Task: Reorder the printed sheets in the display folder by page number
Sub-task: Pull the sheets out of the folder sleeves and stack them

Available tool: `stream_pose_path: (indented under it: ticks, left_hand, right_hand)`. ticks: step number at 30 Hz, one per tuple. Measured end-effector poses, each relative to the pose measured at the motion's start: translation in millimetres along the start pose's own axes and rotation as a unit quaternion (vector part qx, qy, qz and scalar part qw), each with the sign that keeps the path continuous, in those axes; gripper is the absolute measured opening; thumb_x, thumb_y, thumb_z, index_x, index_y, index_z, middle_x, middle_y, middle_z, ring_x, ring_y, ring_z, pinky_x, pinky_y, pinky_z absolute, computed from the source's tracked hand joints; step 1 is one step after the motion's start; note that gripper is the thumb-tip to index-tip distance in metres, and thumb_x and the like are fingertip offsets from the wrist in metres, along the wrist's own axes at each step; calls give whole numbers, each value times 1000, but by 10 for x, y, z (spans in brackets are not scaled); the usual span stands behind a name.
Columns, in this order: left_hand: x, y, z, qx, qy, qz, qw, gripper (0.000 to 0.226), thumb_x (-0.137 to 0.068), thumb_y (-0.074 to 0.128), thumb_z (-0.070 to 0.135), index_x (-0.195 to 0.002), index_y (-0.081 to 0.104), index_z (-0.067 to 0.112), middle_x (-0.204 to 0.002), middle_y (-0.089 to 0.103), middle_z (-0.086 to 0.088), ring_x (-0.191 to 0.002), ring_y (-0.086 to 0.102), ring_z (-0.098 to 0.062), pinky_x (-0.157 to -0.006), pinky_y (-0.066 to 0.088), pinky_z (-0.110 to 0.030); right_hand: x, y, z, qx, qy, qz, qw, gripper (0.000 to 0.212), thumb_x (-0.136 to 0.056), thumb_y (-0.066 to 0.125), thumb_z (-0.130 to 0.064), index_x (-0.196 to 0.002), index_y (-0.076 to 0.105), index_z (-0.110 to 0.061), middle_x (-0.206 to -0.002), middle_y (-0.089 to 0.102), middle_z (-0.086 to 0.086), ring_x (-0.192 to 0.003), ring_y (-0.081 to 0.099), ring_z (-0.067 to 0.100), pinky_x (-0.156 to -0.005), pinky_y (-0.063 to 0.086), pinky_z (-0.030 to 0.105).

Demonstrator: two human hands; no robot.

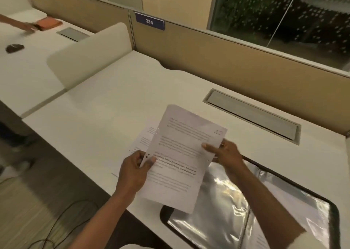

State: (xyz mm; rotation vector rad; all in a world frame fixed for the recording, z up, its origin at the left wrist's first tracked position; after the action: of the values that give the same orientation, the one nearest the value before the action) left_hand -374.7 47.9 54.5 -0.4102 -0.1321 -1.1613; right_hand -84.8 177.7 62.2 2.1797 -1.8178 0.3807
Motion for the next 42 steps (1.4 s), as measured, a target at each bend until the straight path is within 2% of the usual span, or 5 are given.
stream_pose_path:
  ticks: [12, 20, 26, 34, 42]
  left_hand:
    - [-1199, -563, -583, -212, -47, 55, 975, 26, -91, 83, 35, -80, 71, 15, -79, 75, 1, -75, 73, -25, -68, 62, -41]
    - [-1299, -310, -519, -512, 15, 80, 855, 38, -94, 73, 41, -115, 58, 13, -113, 68, -9, -99, 69, -30, -87, 50, -39]
    - [-1137, 94, -352, -591, 115, 87, 794, 44, -81, 83, 27, -111, 60, 3, -104, 60, -19, -92, 59, -37, -82, 40, -47]
    - [24, 1596, -42, -428, 252, -138, 857, 22, -99, 66, 48, -100, 63, 27, -99, 62, 10, -80, 61, -11, -72, 55, -33]
    - [1366, 3067, -250, -395, 383, -378, 745, 31, -94, 64, 54, -113, 59, 31, -119, 51, 15, -114, 50, -5, -83, 50, -26]
  right_hand:
    - [-299, 903, 1251, 154, 124, 86, 976, 24, -81, 89, -15, -96, 70, -16, -96, 79, 0, -82, 78, 17, -75, 67, 42]
    - [-185, 958, 1093, 520, 45, 82, 849, 38, -97, 65, -50, -115, 49, -20, -101, 63, -5, -81, 60, 12, -59, 42, 26]
    - [185, 628, 1094, 470, 2, 111, 876, 15, -97, 64, -39, -94, 55, -28, -85, 63, -14, -76, 61, 6, -73, 55, 28]
    - [1338, -477, 1009, 356, -180, 301, 866, 17, -89, 73, -23, -101, 65, -31, -106, 57, -19, -100, 58, 1, -79, 51, 21]
    - [2399, -1780, 2083, 475, 136, 428, 756, 112, -93, 25, -81, -164, 11, 5, -173, 2, 23, -156, 17, 40, -124, 29, 53]
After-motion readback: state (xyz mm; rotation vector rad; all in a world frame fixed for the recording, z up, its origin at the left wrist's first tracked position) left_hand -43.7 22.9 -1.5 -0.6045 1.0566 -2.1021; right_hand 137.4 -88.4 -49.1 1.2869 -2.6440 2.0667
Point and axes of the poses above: each hand's wrist, its own x-axis away from the middle knuckle, its own y-axis out of the palm, z = x × y, the point moved 10 cm from there along -x, towards the middle knuckle
